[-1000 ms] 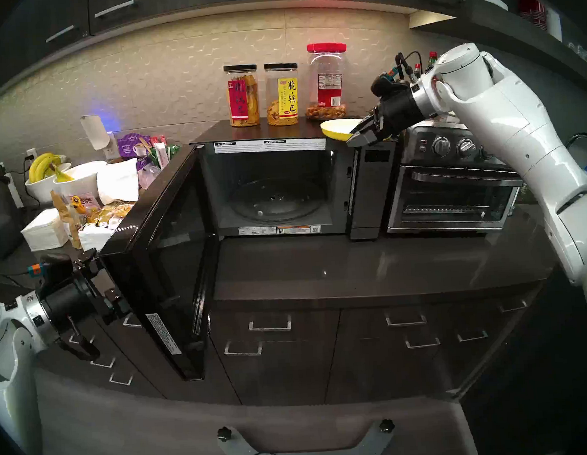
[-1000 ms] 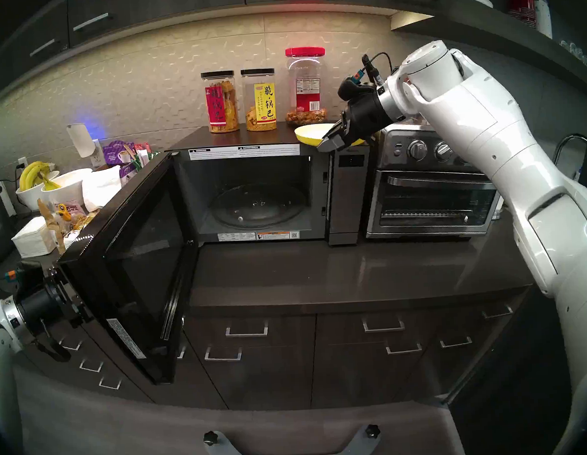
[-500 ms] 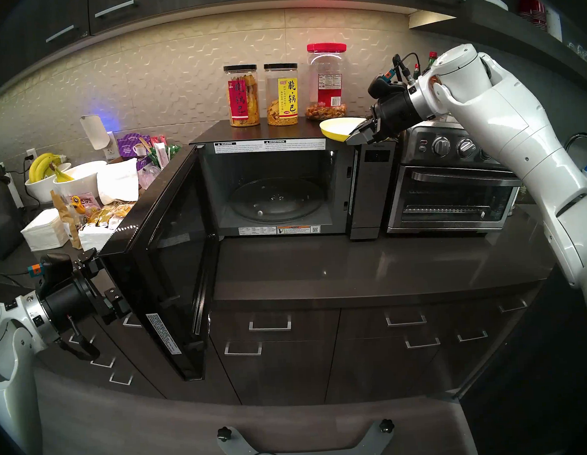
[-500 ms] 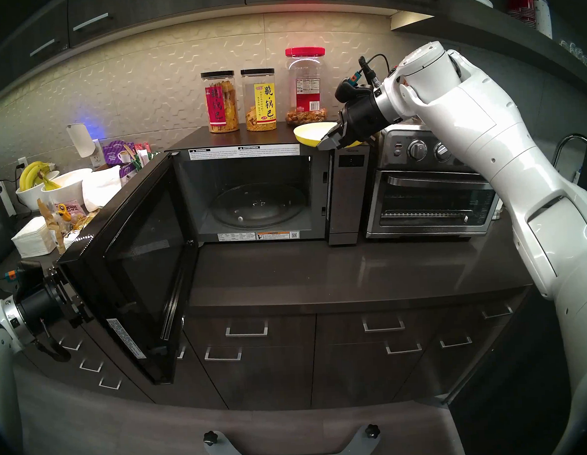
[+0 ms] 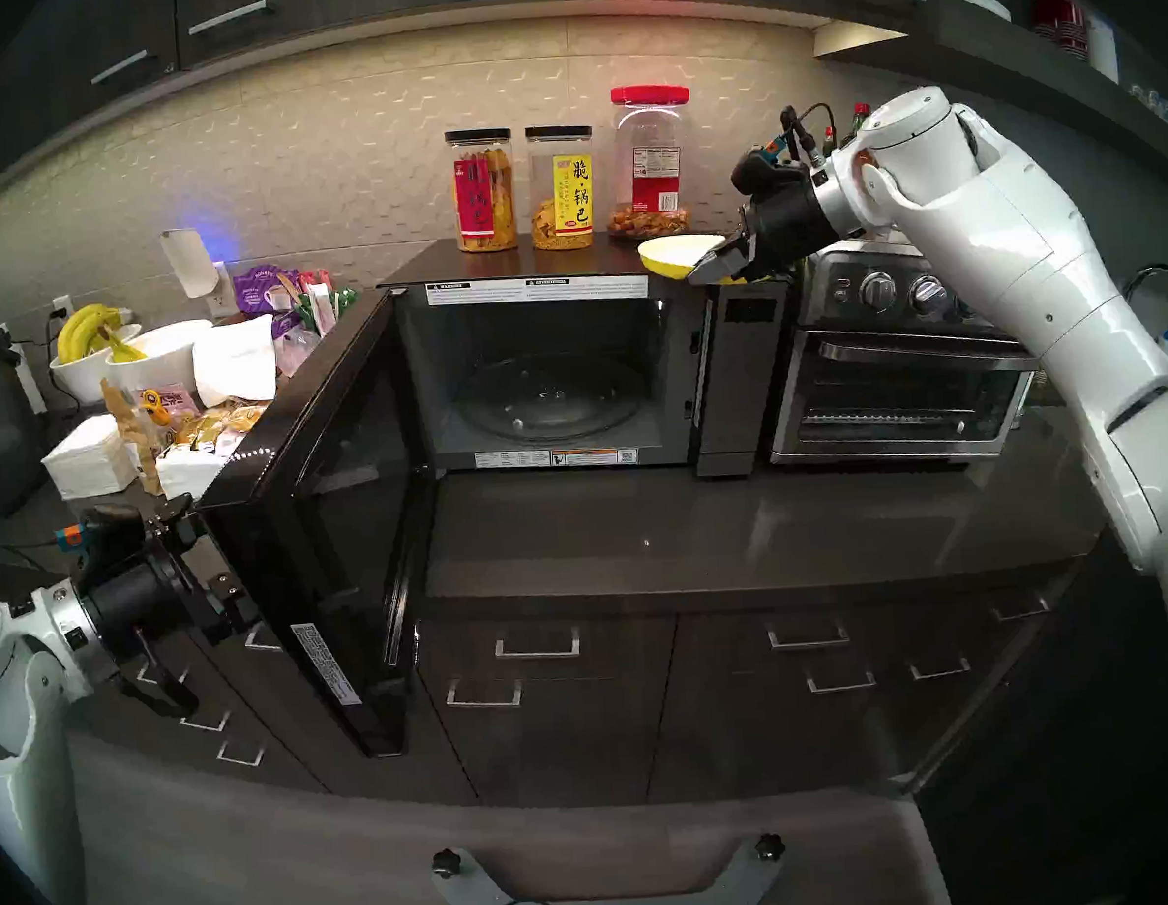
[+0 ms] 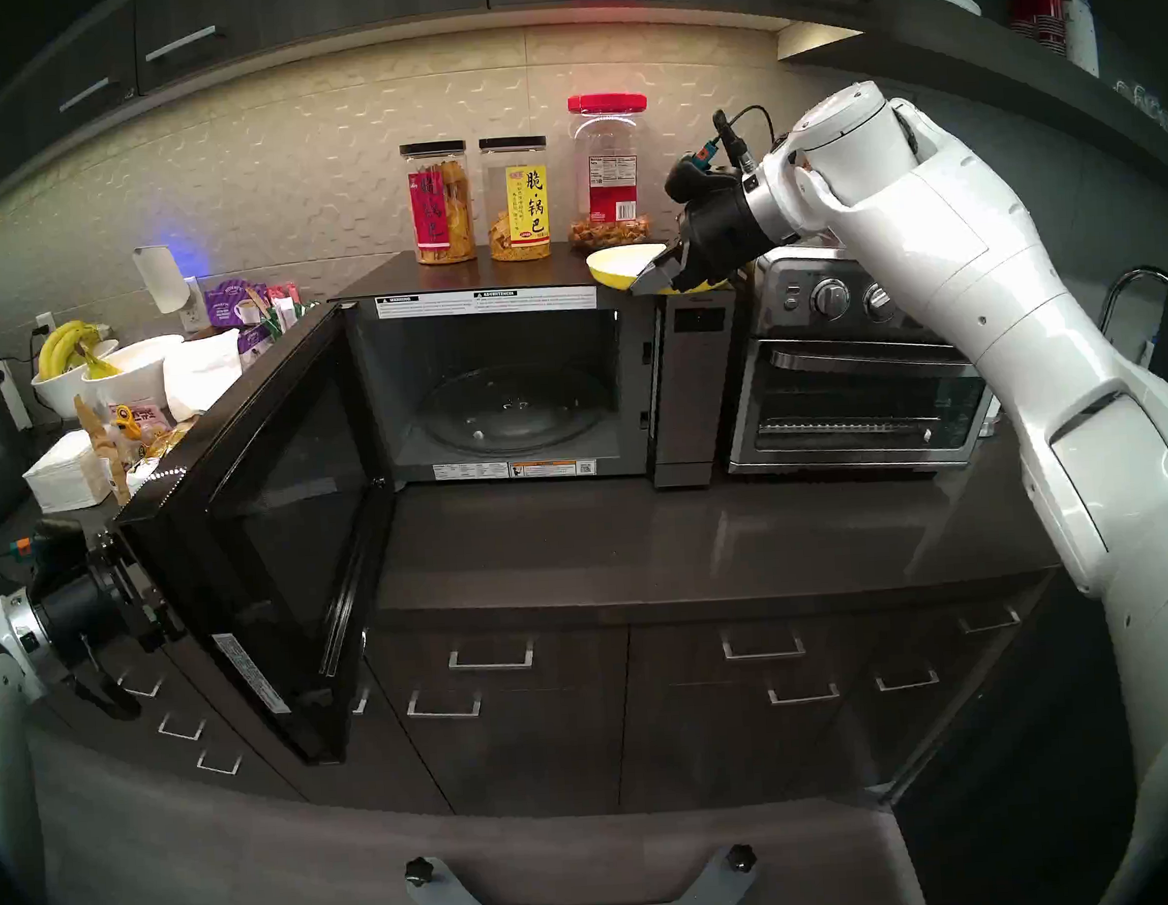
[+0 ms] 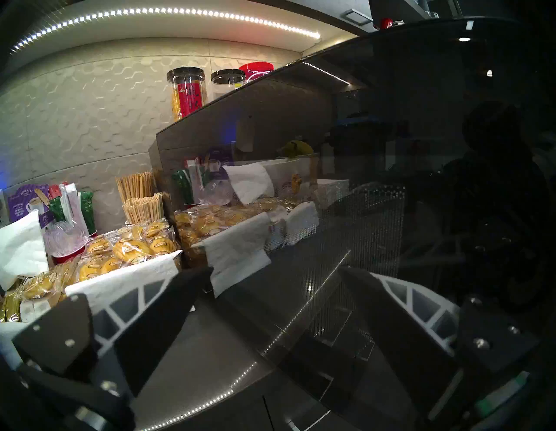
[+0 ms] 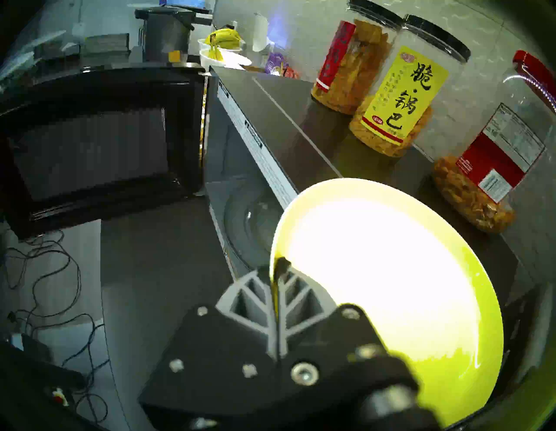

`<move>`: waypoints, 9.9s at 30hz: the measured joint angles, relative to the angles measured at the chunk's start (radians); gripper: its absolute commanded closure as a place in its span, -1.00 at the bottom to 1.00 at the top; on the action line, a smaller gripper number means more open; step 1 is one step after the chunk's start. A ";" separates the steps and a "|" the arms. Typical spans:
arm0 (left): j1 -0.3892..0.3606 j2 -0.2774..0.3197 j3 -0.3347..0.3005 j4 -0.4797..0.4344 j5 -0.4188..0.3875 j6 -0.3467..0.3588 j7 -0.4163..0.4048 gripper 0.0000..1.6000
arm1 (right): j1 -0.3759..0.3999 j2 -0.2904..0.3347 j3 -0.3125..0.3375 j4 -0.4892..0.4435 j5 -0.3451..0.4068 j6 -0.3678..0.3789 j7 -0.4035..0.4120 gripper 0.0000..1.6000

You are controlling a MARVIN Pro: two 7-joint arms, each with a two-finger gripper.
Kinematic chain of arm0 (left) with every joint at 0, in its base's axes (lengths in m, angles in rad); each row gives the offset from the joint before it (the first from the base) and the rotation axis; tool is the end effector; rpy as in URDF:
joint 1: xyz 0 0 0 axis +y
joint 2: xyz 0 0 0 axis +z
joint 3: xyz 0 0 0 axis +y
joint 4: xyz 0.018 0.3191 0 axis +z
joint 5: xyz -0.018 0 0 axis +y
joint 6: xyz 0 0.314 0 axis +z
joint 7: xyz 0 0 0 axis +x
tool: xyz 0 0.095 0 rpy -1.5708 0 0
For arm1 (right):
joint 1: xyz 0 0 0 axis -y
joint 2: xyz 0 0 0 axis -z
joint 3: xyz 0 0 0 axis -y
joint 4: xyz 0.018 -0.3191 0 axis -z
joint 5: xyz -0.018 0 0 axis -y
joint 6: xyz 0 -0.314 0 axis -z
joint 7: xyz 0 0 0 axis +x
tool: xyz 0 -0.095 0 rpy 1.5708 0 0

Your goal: Open the microwave, put the plate inside, and close the door

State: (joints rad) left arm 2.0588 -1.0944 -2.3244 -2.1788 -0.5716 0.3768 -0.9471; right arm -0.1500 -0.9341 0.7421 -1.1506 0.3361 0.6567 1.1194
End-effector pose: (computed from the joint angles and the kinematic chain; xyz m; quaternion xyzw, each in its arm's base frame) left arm 0.2390 0.1901 -0.1495 0.6928 -0.2661 0.6492 0.1663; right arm 0.5775 -0.0379 0.0713 -0.7112 -0.5188 -0.4586 0.1211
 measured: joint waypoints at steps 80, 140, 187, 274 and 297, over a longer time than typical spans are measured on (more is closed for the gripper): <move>-0.005 -0.005 -0.001 0.000 0.005 0.003 -0.005 -1.00 | -0.220 0.355 0.162 -0.573 0.182 -0.192 0.080 1.00; -0.009 -0.008 -0.001 0.000 0.010 0.005 -0.009 -1.00 | -0.402 0.319 0.094 -0.757 0.090 -0.270 -0.075 1.00; -0.011 -0.010 -0.001 0.000 0.013 0.007 -0.012 -1.00 | -0.392 0.058 -0.083 -0.575 -0.126 -0.274 -0.201 1.00; -0.017 -0.015 -0.002 0.000 0.019 0.010 -0.018 -1.00 | -0.388 -0.275 -0.134 -0.143 -0.290 -0.384 -0.328 1.00; -0.018 -0.017 -0.002 0.000 0.020 0.011 -0.019 -1.00 | -0.388 -0.276 -0.134 -0.143 -0.290 -0.385 -0.328 1.00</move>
State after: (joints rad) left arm 2.0411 -1.1109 -2.3266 -2.1788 -0.5515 0.3877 -0.9664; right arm -0.5376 -1.2104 0.6086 -1.2935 0.0461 0.2716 0.7912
